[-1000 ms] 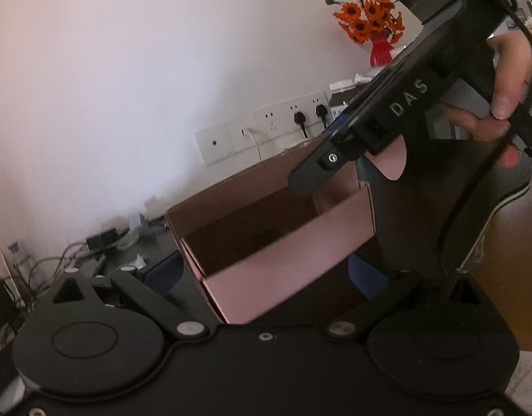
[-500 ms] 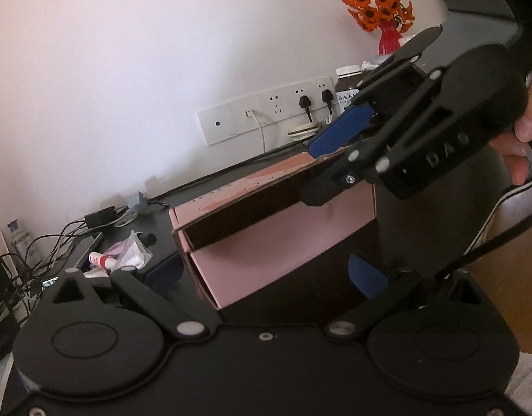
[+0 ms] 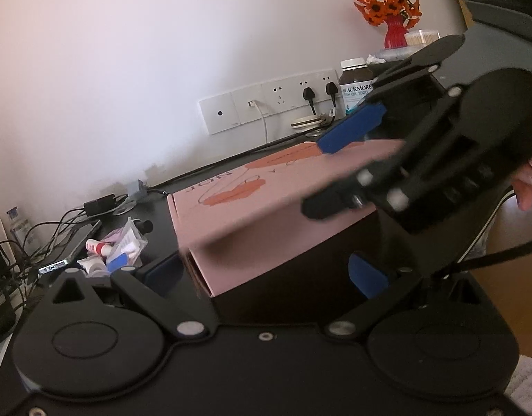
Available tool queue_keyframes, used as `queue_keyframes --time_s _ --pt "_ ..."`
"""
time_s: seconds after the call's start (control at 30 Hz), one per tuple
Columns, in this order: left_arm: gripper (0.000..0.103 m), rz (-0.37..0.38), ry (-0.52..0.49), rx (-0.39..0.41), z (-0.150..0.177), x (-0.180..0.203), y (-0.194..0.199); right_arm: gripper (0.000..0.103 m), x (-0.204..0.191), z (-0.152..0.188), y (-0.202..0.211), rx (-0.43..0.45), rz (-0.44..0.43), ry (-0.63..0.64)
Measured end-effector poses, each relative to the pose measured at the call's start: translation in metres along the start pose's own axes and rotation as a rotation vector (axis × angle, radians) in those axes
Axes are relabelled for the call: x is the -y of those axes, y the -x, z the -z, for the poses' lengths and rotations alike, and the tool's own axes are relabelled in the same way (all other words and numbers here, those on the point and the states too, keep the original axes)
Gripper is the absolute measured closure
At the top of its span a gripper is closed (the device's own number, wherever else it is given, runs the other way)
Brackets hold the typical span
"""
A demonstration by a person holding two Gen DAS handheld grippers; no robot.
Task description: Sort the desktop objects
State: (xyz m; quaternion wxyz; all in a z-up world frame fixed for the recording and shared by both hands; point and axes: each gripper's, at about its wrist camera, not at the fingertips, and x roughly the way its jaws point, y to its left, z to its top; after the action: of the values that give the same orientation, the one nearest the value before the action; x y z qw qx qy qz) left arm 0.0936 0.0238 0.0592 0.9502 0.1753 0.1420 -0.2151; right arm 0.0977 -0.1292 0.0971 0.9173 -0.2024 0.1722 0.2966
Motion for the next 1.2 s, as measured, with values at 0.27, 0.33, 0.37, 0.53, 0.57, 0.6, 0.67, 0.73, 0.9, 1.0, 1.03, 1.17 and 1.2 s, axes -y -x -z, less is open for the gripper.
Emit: queue_keyframes --time_s 0.27,0.33,0.37,0.53,0.57,0.6,0.67,0.73,0.9,1.0,1.03,1.17,1.2 --pt "0.000 -0.012 0.010 0.012 0.000 0.002 0.005 0.029 -0.010 0.015 0.021 0.037 0.039 0.217" --pt "0.000 -0.006 0.027 0.017 -0.002 0.001 0.008 0.029 -0.010 0.025 0.031 0.039 0.044 0.308" --pt "0.000 -0.002 0.036 0.020 -0.003 0.000 0.008 0.029 -0.009 0.032 0.036 0.041 0.048 0.360" --pt "0.000 -0.011 0.047 0.028 -0.008 -0.003 0.008 0.029 0.012 0.056 0.048 0.004 0.102 0.505" --pt "0.000 -0.013 0.049 0.026 -0.008 -0.003 0.007 0.029 0.017 0.058 0.048 0.004 0.109 0.515" --pt "0.000 -0.015 0.052 0.021 -0.008 -0.003 0.007 0.029 0.021 0.059 0.047 0.009 0.108 0.524" --pt "0.000 -0.017 0.053 0.010 -0.007 -0.003 0.005 0.029 0.025 0.060 0.044 0.012 0.098 0.541" --pt "0.000 -0.024 0.043 -0.004 -0.005 -0.001 0.002 0.029 0.023 0.061 0.037 0.011 0.083 0.560" --pt "0.000 -0.035 0.024 -0.018 -0.005 -0.001 -0.003 0.030 0.009 0.065 0.020 0.037 0.036 0.590" --pt "0.000 -0.033 0.032 -0.021 -0.004 -0.002 -0.003 0.031 0.004 0.064 0.014 0.044 0.012 0.594" --pt "0.000 -0.033 0.031 -0.022 -0.003 -0.002 -0.003 0.031 0.004 0.063 0.012 0.045 0.016 0.593" --pt "0.000 -0.032 0.026 -0.013 -0.004 -0.001 -0.004 0.046 0.011 0.056 0.008 0.042 0.034 0.548" --pt "0.000 -0.035 0.025 -0.011 -0.004 -0.001 -0.004 0.048 0.012 0.055 0.009 0.043 0.036 0.540"
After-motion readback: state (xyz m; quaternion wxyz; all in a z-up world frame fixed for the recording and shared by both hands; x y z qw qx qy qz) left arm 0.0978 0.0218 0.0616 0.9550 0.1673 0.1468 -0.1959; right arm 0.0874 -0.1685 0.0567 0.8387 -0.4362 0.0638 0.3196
